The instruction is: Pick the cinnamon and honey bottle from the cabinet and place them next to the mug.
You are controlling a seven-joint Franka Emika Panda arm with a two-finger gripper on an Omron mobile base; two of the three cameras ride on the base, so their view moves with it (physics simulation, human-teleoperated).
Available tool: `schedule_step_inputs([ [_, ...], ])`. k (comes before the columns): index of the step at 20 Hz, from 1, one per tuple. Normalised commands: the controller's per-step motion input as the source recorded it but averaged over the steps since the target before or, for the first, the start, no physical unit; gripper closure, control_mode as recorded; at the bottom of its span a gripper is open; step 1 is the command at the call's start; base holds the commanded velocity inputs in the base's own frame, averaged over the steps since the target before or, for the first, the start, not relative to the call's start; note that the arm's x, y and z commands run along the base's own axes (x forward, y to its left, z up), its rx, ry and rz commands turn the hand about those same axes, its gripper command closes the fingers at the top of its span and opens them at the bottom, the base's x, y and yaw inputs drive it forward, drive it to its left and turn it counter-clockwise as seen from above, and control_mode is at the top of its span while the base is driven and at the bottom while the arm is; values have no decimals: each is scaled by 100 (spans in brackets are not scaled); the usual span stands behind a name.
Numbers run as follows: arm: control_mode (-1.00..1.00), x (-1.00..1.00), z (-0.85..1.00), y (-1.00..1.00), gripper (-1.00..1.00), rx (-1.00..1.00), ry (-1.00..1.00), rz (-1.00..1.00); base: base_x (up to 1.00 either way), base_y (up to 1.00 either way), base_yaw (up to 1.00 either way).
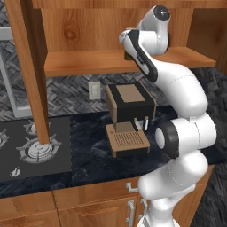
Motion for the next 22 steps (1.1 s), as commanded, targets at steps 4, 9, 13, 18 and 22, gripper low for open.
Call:
schedule_step_inputs([
  [4,-100,37,0,0,-100,0,4,0,0,0,0],
  [9,-100,26,0,0,-100,0,3,0,0,0,0],
  [13,-100,27,0,0,-100,0,2,0,0,0,0],
  [18,-100,15,0,0,-100,0,0,0,0,0,0],
  [22,-100,8,0,0,-100,0,0,0,0,0,0],
])
